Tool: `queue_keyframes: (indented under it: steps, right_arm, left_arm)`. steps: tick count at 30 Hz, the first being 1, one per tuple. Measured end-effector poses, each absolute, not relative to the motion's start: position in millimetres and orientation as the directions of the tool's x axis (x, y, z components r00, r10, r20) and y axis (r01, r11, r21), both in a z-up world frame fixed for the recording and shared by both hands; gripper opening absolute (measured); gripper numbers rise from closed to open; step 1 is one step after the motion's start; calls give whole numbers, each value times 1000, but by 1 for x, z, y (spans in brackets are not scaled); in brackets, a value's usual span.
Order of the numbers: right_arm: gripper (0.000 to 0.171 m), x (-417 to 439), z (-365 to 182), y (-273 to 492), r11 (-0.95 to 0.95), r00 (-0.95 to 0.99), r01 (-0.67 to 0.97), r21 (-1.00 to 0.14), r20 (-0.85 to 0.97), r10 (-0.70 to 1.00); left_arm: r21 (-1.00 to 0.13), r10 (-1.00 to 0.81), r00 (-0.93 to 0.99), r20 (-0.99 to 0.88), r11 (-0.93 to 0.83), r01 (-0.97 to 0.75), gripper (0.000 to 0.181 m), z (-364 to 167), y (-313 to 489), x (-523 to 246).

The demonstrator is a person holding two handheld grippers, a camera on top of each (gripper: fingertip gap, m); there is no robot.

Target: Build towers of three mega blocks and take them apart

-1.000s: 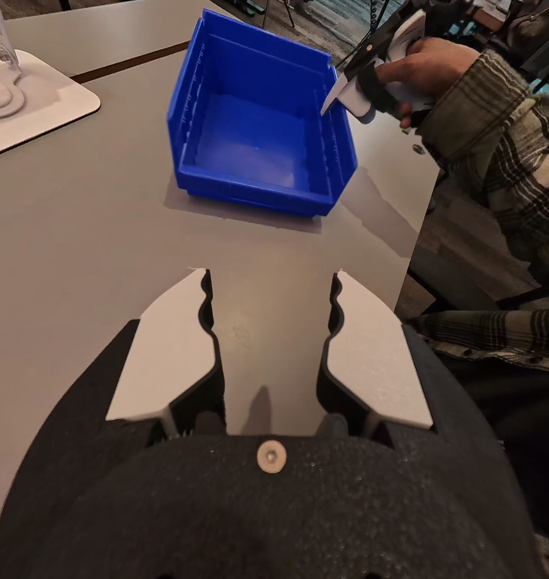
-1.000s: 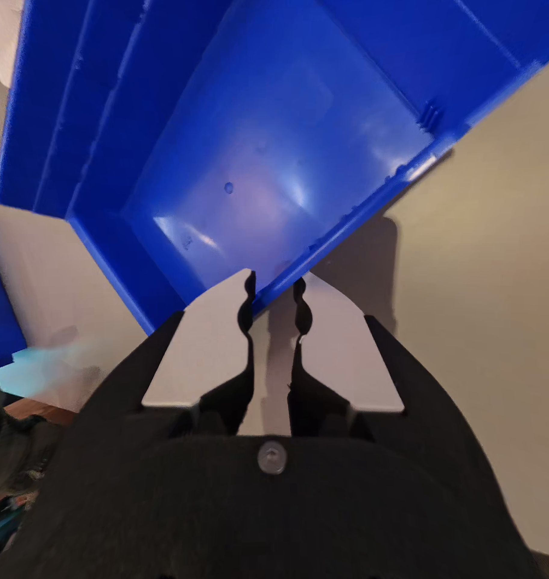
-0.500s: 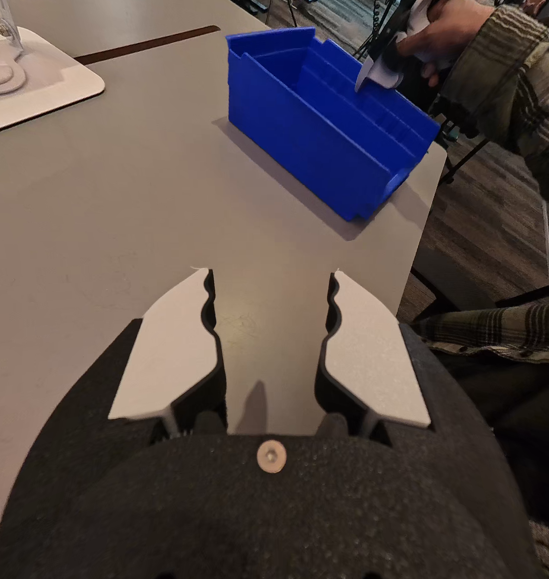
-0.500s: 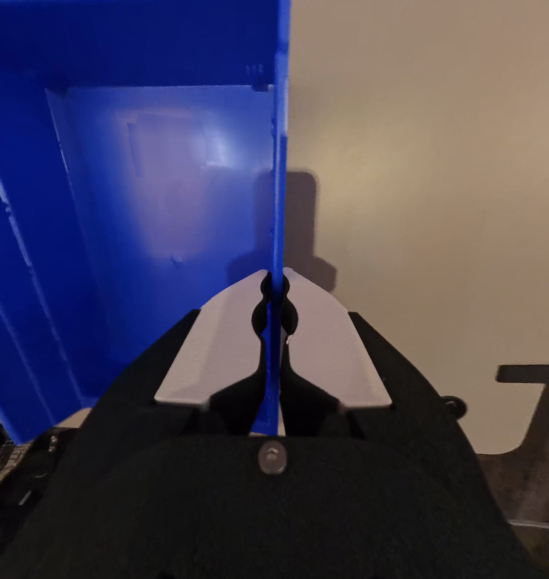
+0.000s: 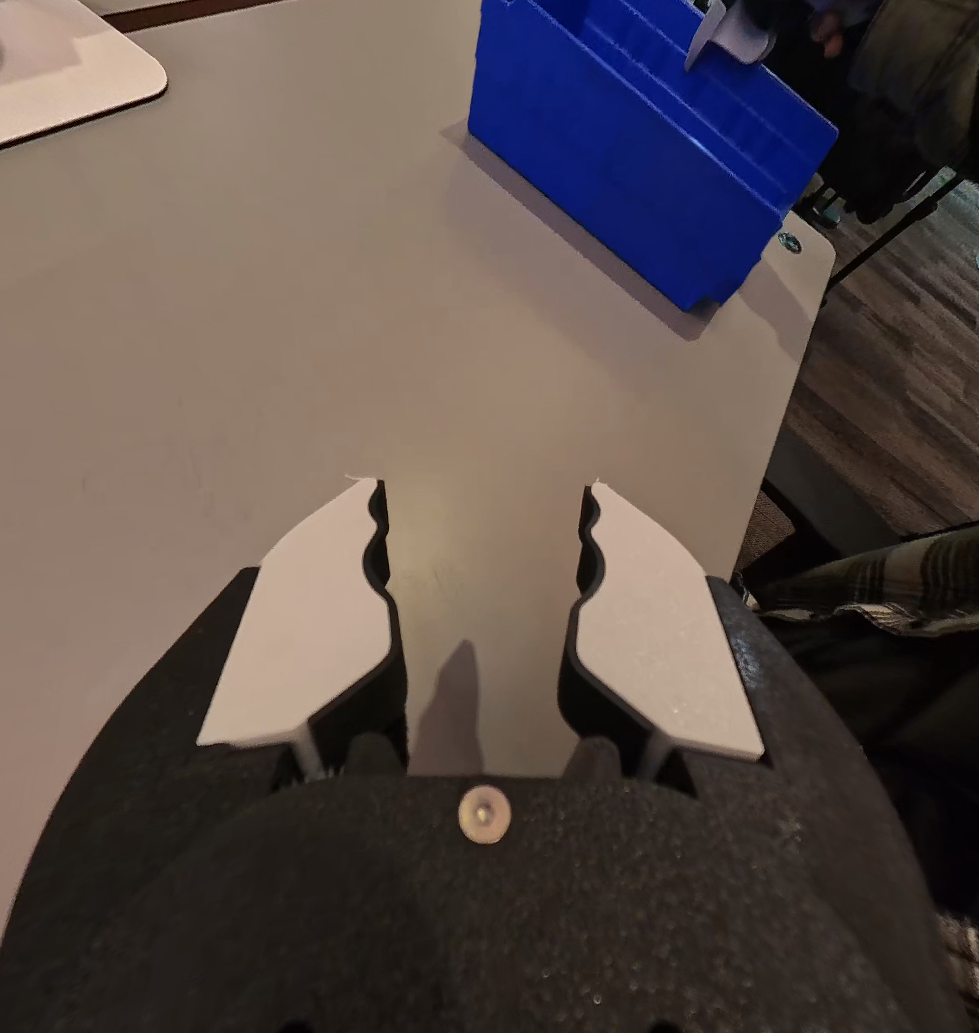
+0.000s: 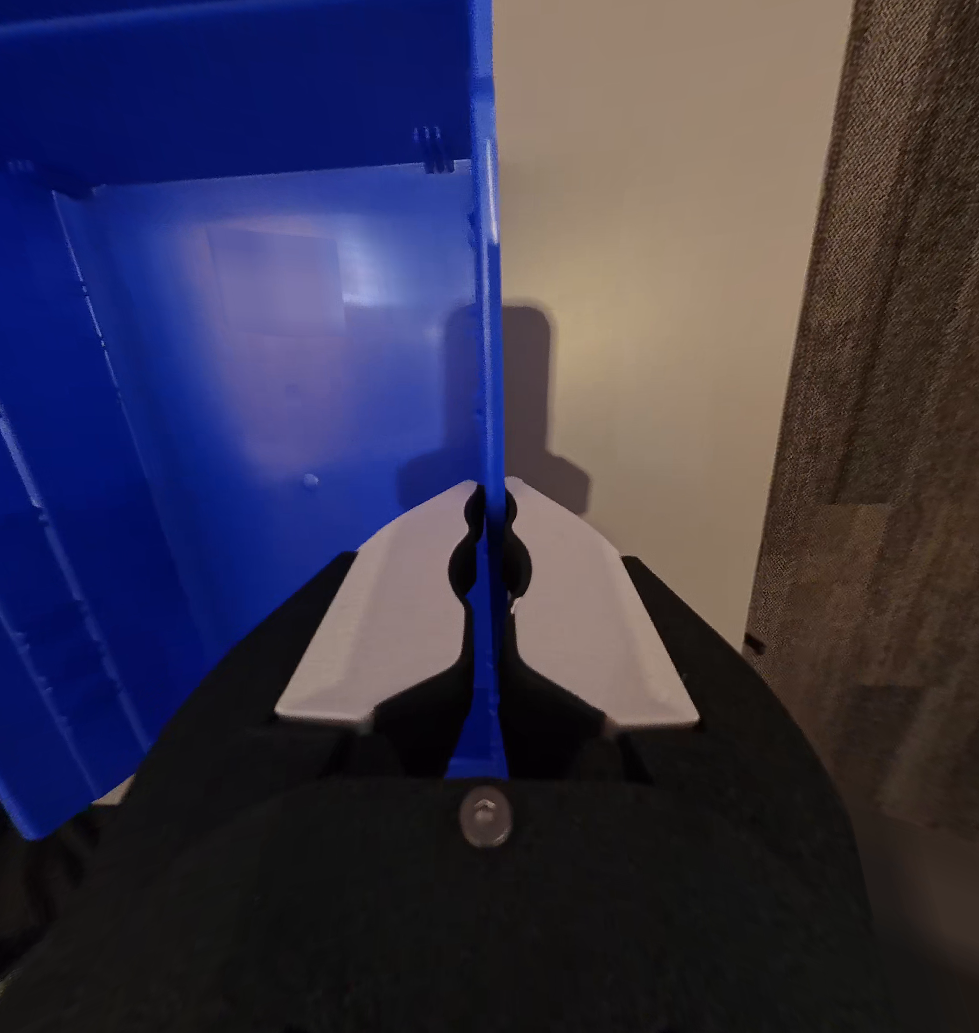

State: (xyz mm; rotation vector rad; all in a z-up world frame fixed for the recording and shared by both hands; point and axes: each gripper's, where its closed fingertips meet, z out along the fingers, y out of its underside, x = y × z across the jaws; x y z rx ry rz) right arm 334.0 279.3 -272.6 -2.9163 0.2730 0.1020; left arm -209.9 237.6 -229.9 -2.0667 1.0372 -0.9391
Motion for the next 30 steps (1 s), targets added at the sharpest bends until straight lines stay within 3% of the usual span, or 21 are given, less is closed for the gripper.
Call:
queue_keyframes:
  steps: [30]
  right_arm:
    - [4,411,-275,292,-978,992,-111,-176,-73,-99]
  left_arm:
    - [-717,-824,487,291,-524,-460,66,-242,250,-195]
